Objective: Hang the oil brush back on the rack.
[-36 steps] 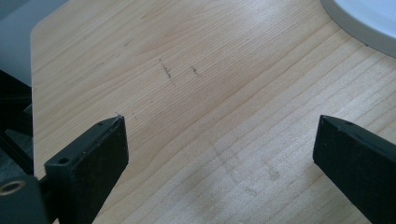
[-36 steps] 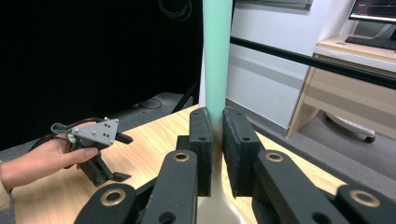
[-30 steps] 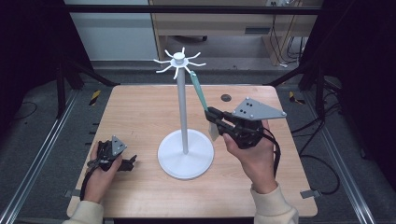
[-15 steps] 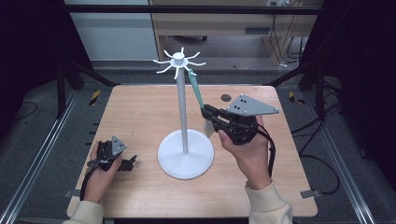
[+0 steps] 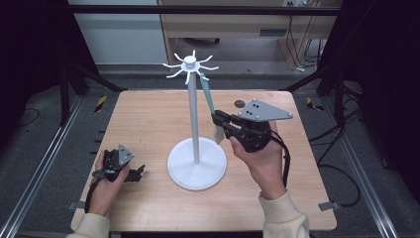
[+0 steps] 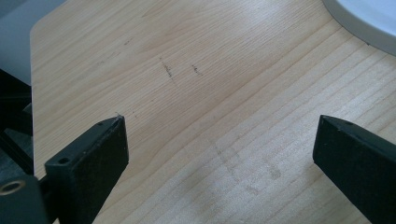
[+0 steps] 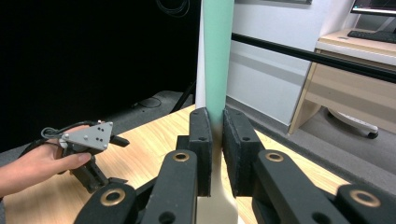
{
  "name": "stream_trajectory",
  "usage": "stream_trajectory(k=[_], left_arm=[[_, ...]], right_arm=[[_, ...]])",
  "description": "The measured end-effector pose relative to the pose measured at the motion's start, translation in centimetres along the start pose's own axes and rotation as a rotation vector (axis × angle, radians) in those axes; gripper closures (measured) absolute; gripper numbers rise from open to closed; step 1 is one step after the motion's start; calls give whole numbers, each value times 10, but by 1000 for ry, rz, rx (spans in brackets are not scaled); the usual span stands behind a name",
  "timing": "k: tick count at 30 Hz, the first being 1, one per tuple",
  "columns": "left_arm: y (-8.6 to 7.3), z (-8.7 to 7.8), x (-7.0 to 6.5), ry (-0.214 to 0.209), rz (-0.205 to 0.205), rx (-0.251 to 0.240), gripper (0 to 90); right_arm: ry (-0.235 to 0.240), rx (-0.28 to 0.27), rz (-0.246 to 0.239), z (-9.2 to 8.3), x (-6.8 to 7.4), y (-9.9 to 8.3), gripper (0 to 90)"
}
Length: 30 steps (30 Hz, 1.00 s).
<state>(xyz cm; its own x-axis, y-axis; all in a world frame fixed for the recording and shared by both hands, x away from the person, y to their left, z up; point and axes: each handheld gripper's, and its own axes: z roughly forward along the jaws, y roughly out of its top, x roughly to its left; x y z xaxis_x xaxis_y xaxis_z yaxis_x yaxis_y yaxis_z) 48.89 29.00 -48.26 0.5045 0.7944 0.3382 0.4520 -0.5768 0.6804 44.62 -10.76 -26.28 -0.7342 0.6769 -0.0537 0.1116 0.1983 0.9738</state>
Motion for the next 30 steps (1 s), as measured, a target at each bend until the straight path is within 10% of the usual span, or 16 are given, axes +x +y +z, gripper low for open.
stream_trajectory(k=[30], left_arm=[[0,0,0,2,-4,-3,30]], right_arm=[[5,16,9,6,-1,1,772]])
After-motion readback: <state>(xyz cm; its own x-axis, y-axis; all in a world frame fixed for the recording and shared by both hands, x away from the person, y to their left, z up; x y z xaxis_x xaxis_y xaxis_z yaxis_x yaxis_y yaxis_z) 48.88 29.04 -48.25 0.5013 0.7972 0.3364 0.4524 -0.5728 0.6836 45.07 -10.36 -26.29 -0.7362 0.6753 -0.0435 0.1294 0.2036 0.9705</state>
